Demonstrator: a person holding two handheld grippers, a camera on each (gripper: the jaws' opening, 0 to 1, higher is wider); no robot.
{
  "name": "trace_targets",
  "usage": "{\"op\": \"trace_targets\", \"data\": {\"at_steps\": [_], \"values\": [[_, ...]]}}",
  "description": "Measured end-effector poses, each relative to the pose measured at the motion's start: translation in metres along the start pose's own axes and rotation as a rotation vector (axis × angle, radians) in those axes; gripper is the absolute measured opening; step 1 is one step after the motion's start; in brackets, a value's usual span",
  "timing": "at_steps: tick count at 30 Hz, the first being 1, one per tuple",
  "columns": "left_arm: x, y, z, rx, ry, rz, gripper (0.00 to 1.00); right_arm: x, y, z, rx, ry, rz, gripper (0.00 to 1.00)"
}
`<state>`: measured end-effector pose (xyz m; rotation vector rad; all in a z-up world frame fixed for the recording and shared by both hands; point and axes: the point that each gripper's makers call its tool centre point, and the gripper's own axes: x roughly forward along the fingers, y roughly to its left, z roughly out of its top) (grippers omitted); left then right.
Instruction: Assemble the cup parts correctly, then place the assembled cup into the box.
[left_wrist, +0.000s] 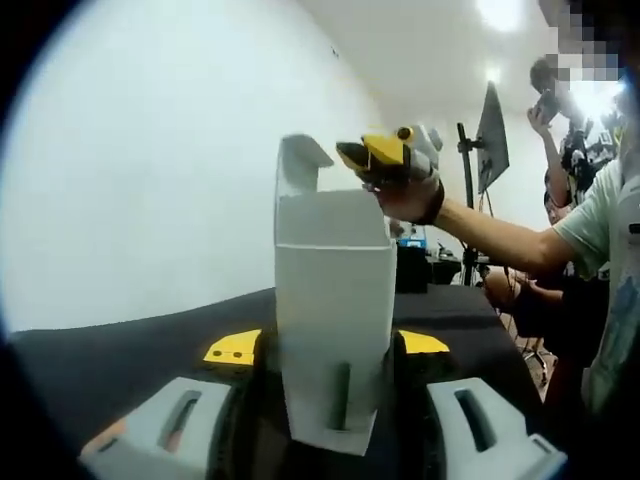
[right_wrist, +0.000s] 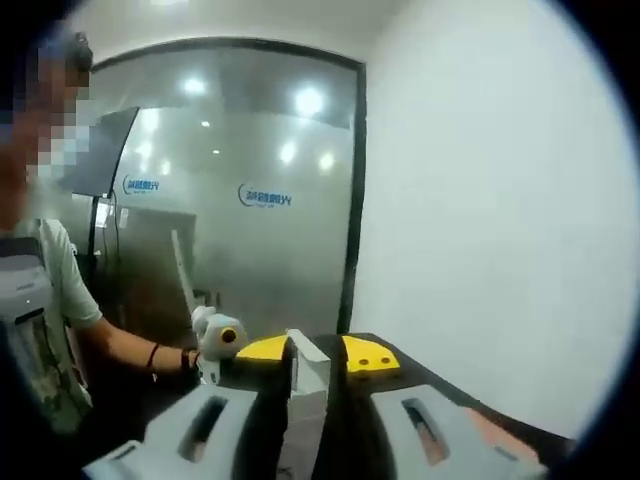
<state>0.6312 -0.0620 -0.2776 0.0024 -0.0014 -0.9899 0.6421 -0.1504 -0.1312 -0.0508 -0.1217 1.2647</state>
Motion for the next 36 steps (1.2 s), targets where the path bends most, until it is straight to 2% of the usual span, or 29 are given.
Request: {"op": "trace_targets", "data": {"at_steps": [3,7,8,14,24,27,31,33,36], "values": [[-0.013,0.0,0.013,-0.009,-0.029,0.022,0.46,-0.004,-0.005,-0.003,0.018,-0.004,-0.005,0.19],[-0.025,0.004,0.034,0.005,-0.075,0.07,0.45,-0.005,-0.007,-0.016,0.047,0.005,-0.001,0.28],[-0.033,0.016,0.041,0.001,-0.091,0.073,0.45,-0.005,-0.008,-0.02,0.053,0.012,-0.001,0.28],[-0.031,0.026,0.061,0.018,-0.101,0.078,0.45,-0.002,-0.014,-0.044,0.09,0.048,-0.004,0.33],[-0.014,0.02,0.066,0.04,-0.071,0.067,0.46,0.009,-0.014,-0.068,0.122,0.077,-0.005,0.34],[-0.009,0.016,0.068,0.045,-0.067,0.067,0.46,0.015,-0.011,-0.071,0.125,0.078,-0.001,0.34],[-0.003,0.024,0.075,0.04,-0.07,0.061,0.46,0.019,-0.01,-0.074,0.136,0.075,0.002,0.34],[0.0,0.016,0.075,0.043,-0.064,0.057,0.46,0.02,-0.011,-0.075,0.141,0.074,0.005,0.34],[0.003,0.019,0.075,0.044,-0.058,0.054,0.45,0.021,-0.012,-0.077,0.141,0.079,0.005,0.34]]}}
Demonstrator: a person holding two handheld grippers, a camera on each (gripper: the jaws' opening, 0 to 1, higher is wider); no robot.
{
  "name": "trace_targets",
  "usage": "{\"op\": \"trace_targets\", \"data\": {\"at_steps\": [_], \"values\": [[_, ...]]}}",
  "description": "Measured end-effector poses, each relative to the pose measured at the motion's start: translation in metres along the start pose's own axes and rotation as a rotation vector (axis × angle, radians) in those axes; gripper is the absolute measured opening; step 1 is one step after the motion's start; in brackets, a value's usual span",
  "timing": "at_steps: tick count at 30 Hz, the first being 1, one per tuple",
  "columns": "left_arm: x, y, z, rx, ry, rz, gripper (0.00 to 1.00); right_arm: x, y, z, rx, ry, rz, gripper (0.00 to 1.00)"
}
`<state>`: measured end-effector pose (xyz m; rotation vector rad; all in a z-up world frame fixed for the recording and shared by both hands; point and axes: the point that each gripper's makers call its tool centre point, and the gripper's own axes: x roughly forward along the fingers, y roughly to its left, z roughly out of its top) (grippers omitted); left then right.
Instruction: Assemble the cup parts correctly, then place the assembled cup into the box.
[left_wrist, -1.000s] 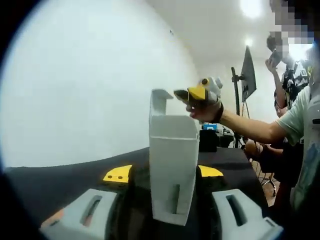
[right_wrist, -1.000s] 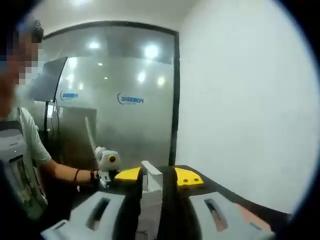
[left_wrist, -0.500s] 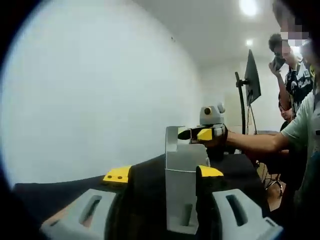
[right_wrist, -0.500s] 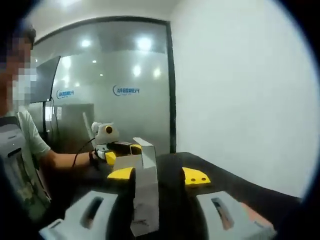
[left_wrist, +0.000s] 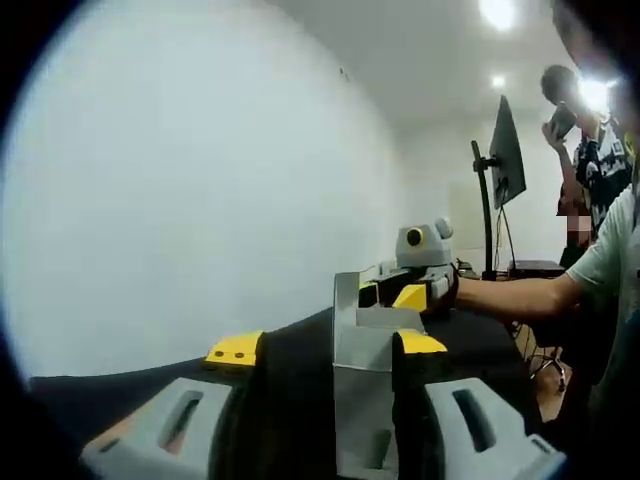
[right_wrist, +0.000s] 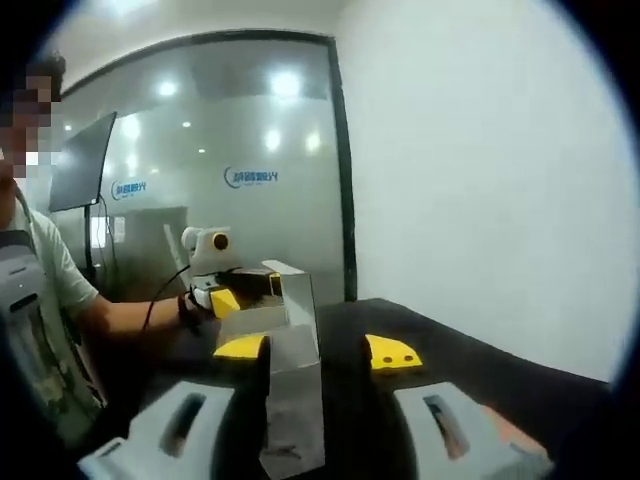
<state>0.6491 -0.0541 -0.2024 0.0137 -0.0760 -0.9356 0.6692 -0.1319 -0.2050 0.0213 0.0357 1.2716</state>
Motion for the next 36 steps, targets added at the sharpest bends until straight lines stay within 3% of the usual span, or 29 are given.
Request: {"op": "trace_targets", "data": {"at_steps": [9,25,30,36], "values": [[0.01,0.005,-0.004,0.0,0.038,-0.023,0.43,0.01,0.001,-0.008,-0.001,0.042,0.017,0.35],[0.013,-0.01,-0.017,0.003,0.106,-0.038,0.43,0.015,0.005,-0.015,-0.021,0.113,0.011,0.35],[0.012,-0.003,-0.022,-0.016,0.204,-0.035,0.42,0.018,0.01,-0.017,-0.054,0.198,0.02,0.32],[0.02,0.004,-0.021,0.039,0.304,-0.042,0.41,0.02,0.013,-0.019,-0.116,0.305,0.01,0.32]]}}
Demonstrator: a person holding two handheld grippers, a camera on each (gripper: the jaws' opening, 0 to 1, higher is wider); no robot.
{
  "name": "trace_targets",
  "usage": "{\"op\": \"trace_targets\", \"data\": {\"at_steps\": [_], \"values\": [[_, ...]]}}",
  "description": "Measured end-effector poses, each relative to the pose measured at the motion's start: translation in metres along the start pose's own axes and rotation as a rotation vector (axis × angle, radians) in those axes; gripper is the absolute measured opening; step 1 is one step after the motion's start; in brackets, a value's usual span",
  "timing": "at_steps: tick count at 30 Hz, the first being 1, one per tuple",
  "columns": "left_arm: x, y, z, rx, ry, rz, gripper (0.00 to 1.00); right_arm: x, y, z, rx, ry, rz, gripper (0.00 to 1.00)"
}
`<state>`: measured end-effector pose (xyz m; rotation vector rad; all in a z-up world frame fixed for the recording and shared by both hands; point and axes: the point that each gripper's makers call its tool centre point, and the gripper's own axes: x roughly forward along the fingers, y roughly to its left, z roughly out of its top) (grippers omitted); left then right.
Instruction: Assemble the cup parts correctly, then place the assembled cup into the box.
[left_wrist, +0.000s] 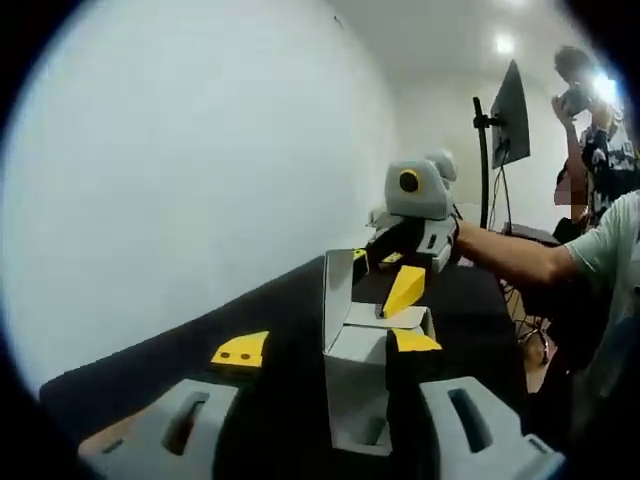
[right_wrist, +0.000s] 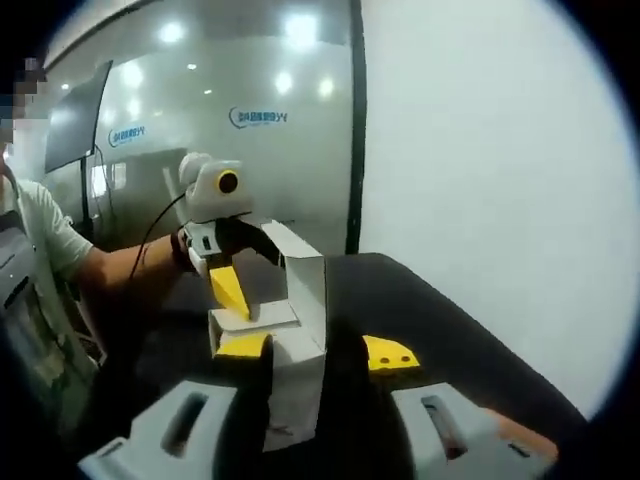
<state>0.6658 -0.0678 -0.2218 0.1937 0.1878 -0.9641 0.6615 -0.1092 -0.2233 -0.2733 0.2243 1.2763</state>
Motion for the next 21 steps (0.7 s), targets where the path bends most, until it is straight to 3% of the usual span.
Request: {"op": "trace_targets", "data": {"at_steps": [3,10,12,16,21], "values": [[0.003,-0.001,-0.001,0.007,0.024,-0.001,0.41,0.0,0.003,-0.001,-0.011,0.018,-0.002,0.32],[0.0,0.002,0.0,0.042,0.022,0.009,0.4,-0.001,0.008,-0.001,-0.028,0.008,-0.003,0.31],[0.0,0.002,0.004,0.064,-0.015,-0.001,0.4,-0.001,0.006,0.002,-0.054,-0.028,-0.018,0.34],[-0.011,0.007,0.014,-0.018,-0.133,-0.013,0.43,-0.007,0.004,0.007,0.029,-0.118,-0.003,0.34],[-0.029,0.01,0.022,-0.033,-0.187,-0.007,0.41,-0.019,-0.006,0.019,0.09,-0.201,0.023,0.34]]}}
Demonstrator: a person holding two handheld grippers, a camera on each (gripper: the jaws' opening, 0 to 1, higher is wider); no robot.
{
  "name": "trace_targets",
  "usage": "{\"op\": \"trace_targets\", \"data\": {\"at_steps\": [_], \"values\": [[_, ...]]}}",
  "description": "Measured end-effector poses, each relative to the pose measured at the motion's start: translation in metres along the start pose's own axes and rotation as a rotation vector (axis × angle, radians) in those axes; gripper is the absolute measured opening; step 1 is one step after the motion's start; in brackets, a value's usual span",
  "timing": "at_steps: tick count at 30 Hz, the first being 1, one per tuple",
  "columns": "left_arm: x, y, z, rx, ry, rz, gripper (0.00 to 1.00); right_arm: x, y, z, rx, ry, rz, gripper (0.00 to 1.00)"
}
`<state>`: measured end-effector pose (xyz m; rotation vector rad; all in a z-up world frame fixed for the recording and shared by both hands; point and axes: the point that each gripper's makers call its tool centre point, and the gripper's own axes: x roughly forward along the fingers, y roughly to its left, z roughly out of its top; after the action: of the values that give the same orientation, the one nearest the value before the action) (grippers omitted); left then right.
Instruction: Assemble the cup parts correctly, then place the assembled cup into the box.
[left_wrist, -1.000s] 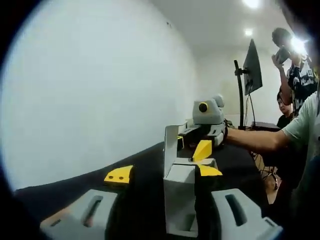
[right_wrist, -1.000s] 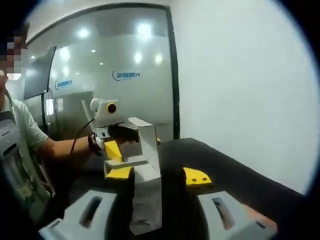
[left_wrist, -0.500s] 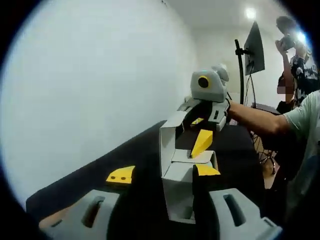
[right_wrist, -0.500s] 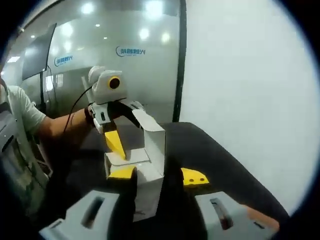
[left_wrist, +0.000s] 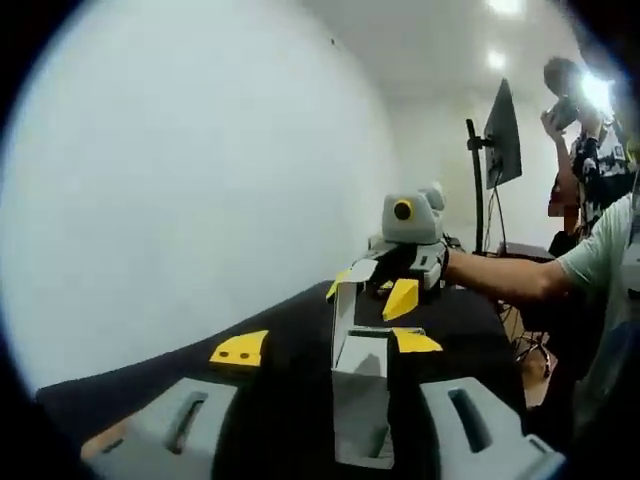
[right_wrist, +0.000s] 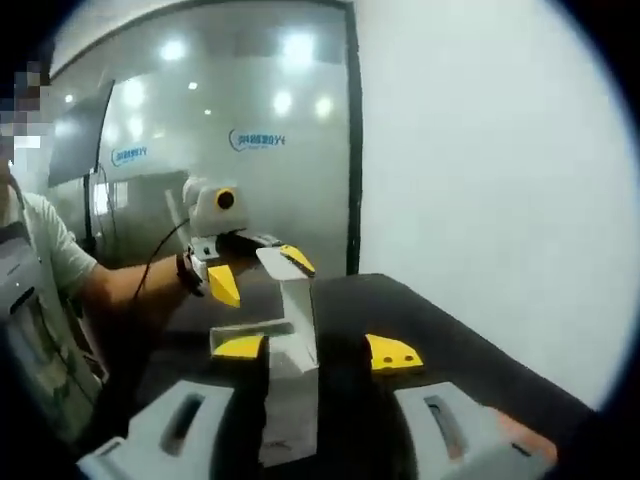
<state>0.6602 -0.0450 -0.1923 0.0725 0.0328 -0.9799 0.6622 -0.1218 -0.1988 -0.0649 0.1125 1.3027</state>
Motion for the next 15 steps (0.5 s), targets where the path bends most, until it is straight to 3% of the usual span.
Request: {"op": "trace_targets", "data": {"at_steps": [2,5,7,9,12,15], "values": [[-0.004,0.006,0.009,-0.011,-0.028,-0.002,0.41,-0.004,-0.002,0.012,0.032,-0.048,0.026,0.34],[-0.011,0.011,0.028,-0.089,-0.128,-0.014,0.38,-0.009,0.0,0.032,0.107,-0.134,0.092,0.34],[-0.014,0.013,0.033,-0.108,-0.145,-0.022,0.33,-0.015,0.001,0.045,0.201,-0.196,0.146,0.34],[-0.013,0.016,0.038,-0.137,-0.153,-0.006,0.31,-0.018,-0.004,0.054,0.279,-0.231,0.154,0.34],[-0.012,0.026,0.054,-0.222,-0.194,-0.022,0.27,-0.015,-0.015,0.054,0.314,-0.203,0.105,0.33],[-0.007,0.037,0.052,-0.157,-0.141,0.044,0.25,-0.01,-0.044,0.052,0.259,-0.182,-0.049,0.2]]}}
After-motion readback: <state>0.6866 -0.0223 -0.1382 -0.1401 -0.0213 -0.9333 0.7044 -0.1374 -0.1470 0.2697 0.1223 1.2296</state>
